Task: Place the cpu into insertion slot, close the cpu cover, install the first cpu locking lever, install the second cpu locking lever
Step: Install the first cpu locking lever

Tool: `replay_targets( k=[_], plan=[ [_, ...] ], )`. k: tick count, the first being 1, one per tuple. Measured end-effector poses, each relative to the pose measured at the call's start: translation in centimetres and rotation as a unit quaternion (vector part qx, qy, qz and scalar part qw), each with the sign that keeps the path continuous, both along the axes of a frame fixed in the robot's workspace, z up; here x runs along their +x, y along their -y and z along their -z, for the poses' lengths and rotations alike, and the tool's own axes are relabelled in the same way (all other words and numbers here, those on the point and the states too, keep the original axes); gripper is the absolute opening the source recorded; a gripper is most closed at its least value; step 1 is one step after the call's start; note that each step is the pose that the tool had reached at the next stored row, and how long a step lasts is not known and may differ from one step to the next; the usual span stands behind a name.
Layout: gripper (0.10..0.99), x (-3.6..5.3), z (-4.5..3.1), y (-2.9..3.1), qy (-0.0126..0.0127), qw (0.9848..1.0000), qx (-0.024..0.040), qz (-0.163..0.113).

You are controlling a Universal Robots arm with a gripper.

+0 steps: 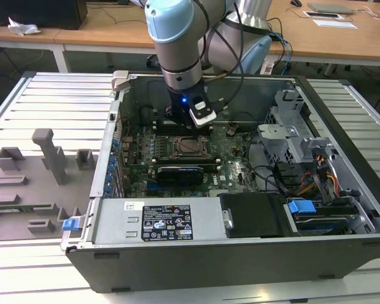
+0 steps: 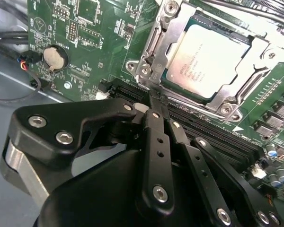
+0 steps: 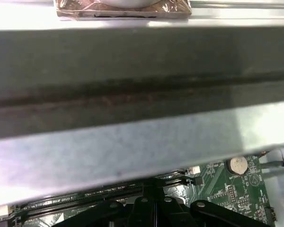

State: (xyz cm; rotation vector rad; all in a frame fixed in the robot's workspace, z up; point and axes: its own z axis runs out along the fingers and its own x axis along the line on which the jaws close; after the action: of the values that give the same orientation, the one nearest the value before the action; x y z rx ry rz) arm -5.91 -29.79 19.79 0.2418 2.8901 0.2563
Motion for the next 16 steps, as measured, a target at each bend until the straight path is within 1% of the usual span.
replay_targets(
  k=[2,7,11,15,16],
  plan=[
    [0.106,0.00,0.08,0.00,0.0001,1.0000,-0.0001,0.006],
    [0.106,-0.01,0.21,0.04,0.0000,1.0000,-0.0002,0.009],
    [0.106,0.00,0.20,0.28,0.0000,1.0000,-0.0004,0.009],
    [0.106,0.00,0.21,0.35,0.0000,1.0000,-0.0003,0.009],
    [0.106,-0.01,0.08,0.36,-0.0001,1.0000,-0.0009,0.009]
  ],
)
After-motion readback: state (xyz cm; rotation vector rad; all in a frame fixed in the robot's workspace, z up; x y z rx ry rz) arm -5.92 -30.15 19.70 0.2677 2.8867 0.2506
